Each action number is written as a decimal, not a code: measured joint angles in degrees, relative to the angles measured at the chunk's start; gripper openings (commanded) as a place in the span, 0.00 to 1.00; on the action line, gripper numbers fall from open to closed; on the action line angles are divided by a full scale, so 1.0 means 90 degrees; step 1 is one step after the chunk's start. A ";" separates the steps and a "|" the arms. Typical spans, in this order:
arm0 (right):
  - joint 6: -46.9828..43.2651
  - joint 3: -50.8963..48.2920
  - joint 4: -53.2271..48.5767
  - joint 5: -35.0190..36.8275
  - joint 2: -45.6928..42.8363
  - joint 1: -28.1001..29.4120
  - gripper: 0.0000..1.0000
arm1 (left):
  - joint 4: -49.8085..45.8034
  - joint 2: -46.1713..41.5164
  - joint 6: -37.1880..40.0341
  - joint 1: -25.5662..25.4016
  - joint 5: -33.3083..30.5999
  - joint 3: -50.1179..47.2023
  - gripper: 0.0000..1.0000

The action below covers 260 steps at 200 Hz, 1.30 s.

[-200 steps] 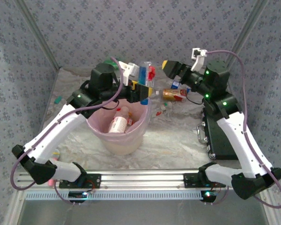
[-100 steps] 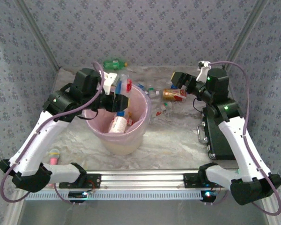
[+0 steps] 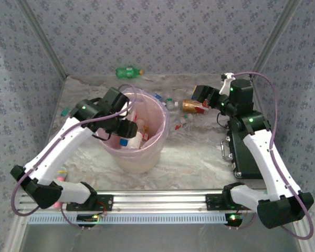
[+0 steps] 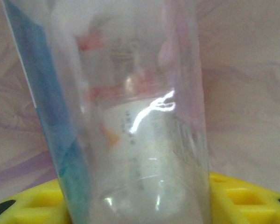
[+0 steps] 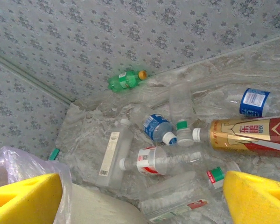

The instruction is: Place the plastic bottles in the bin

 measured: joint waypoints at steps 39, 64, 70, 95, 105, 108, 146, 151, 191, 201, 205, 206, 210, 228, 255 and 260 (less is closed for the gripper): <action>-0.0070 -0.0010 -0.0017 0.0017 0.0027 -0.0010 0.91 | 0.0192 0.0124 0.0049 0.0027 -0.0015 -0.0520 0.00; -0.0090 -0.0063 -0.0061 0.0017 0.0109 -0.0039 0.91 | 0.0401 0.0112 0.0046 0.0080 0.0022 -0.0874 0.00; -0.0087 -0.0085 -0.0080 0.0017 0.0138 -0.0063 0.91 | 0.0486 0.0080 0.0046 0.0112 0.0039 -0.0930 0.00; 0.0053 -0.0129 -0.0194 0.0017 0.0313 -0.0216 0.92 | 0.0799 0.0029 0.0046 0.0219 0.0107 -0.1353 0.00; 0.0153 -0.0165 -0.0199 0.0017 0.0391 -0.0291 0.93 | 0.0889 0.0097 0.0044 0.0219 0.0134 -0.1579 0.00; 0.0168 -0.0192 -0.0199 0.0019 0.0403 -0.0311 0.93 | 0.0918 0.0126 0.0044 0.0219 0.0136 -0.1647 0.00; 0.0413 -0.0505 -0.0299 0.0068 0.0646 -0.0415 0.93 | 0.1010 0.0306 0.0049 0.0219 0.0153 -0.1970 0.04; 0.0420 -0.0537 -0.0301 0.0070 0.0685 -0.0415 0.93 | 0.1020 0.0304 0.0049 0.0219 0.0155 -0.1970 0.08; 0.0690 -0.0629 -0.0296 0.0163 0.1059 -0.0437 0.94 | 0.1081 0.0304 0.0049 0.0219 0.0155 -0.1970 0.40; 0.0775 -0.0631 -0.0291 0.0231 0.1180 -0.0474 0.95 | 0.1081 0.0296 0.0049 0.0219 0.0155 -0.1970 0.48; 0.0821 -0.0636 -0.0282 0.0250 0.1229 -0.0493 0.96 | 0.1081 0.0291 0.0049 0.0219 0.0155 -0.1970 0.50; 0.0831 -0.0636 -0.0279 0.0257 0.1236 -0.0498 0.96 | 0.1081 0.0289 0.0049 0.0219 0.0155 -0.1970 0.51; 0.0882 -0.0646 -0.0257 0.0287 0.1287 -0.0525 0.96 | 0.1081 0.0279 0.0049 0.0219 0.0153 -0.1967 0.53; 0.1144 -0.0746 -0.0100 0.0457 0.1491 -0.0648 1.00 | 0.1083 0.0257 0.0049 0.0219 0.0153 -0.1919 0.64; 0.1756 -0.1071 0.0352 0.0695 0.1717 -0.0797 1.00 | 0.1071 0.0141 0.0056 0.0219 0.0095 -0.1666 0.81; 0.1909 -0.1139 0.0464 0.0746 0.1758 -0.0801 1.00 | 0.1076 0.0100 0.0049 0.0219 0.0080 -0.1605 0.84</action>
